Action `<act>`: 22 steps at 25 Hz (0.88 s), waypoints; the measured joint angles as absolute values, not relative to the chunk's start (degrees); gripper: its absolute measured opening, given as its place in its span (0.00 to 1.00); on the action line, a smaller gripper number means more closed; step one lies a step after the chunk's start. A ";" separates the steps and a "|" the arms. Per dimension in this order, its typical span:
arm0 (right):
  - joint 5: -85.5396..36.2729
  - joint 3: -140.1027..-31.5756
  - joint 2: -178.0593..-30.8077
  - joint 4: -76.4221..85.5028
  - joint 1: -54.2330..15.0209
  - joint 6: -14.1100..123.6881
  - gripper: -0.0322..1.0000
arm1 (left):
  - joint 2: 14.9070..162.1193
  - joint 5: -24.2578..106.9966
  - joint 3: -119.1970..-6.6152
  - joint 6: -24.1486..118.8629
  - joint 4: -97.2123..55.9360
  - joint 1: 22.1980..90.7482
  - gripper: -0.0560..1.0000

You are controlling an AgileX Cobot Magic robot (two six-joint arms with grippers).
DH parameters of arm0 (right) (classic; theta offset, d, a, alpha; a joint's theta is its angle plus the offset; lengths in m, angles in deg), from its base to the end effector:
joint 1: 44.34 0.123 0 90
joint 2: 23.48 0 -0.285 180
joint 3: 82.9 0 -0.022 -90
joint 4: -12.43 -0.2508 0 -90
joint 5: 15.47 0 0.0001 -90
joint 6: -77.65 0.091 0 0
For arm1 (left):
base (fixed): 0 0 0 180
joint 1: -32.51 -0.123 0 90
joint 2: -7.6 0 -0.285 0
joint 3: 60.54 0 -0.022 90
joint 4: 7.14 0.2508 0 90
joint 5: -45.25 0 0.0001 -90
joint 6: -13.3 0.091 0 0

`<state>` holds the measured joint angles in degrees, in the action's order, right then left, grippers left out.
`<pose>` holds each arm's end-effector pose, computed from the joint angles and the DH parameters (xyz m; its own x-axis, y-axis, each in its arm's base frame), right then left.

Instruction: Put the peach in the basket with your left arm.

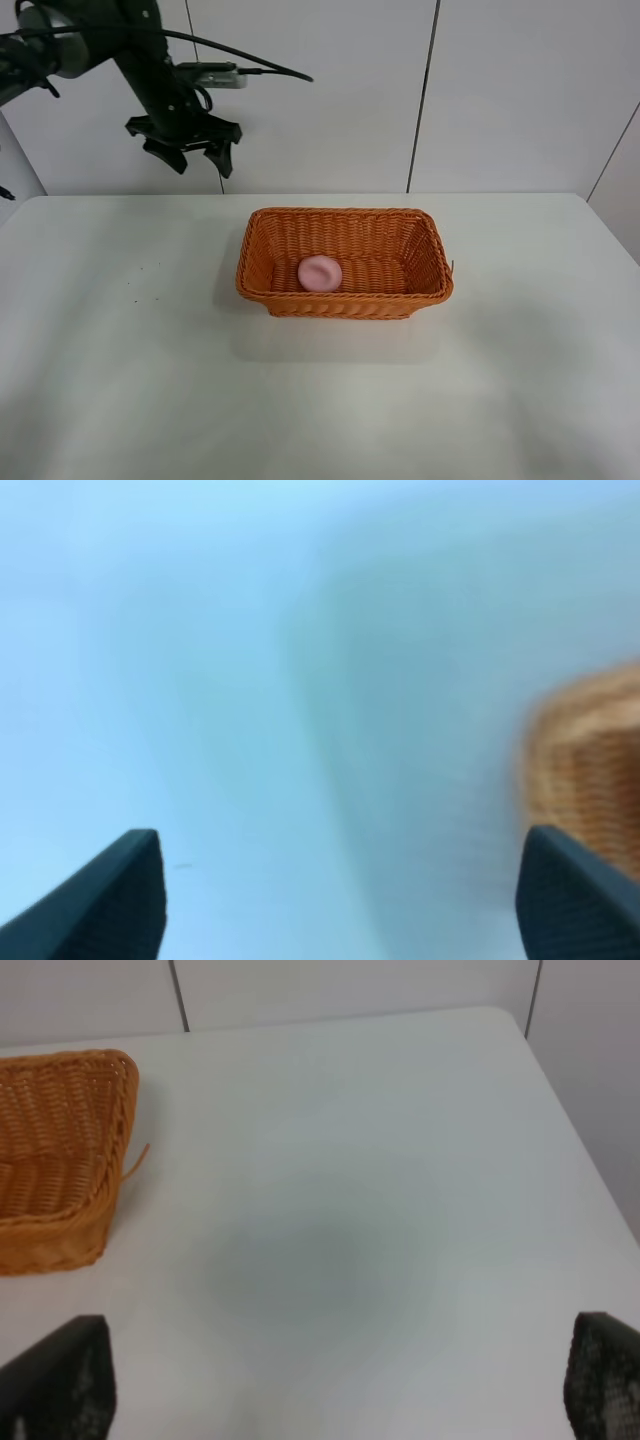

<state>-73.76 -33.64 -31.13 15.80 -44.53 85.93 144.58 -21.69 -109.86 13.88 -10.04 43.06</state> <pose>-0.0021 -0.0045 0.2776 -0.4168 0.1146 -0.9017 0.0964 0.9920 0.0815 0.4878 -0.0952 0.2675 -0.8898 0.1558 -0.4289 0.1939 0.9799 -0.0462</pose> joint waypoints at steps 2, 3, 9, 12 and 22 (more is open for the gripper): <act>-73.76 -33.64 -31.13 15.80 -44.53 85.93 0.70 | 144.58 -21.69 -109.86 13.88 -9.91 39.75 0.83; -73.76 -33.64 -31.13 15.80 -44.53 85.93 0.70 | 144.58 -21.69 -109.86 13.88 -9.74 38.23 0.83; -73.76 -33.64 -31.13 15.80 -44.53 85.93 0.70 | 144.51 -21.77 -109.78 13.94 -9.59 34.98 0.83; -73.76 -33.64 -31.13 15.80 -44.53 85.93 0.70 | 143.16 -21.77 -108.21 13.94 -9.79 35.14 0.83; -73.76 -33.64 -31.13 15.80 -44.53 85.93 0.70 | 129.17 -21.72 -88.96 13.94 -10.03 35.26 0.83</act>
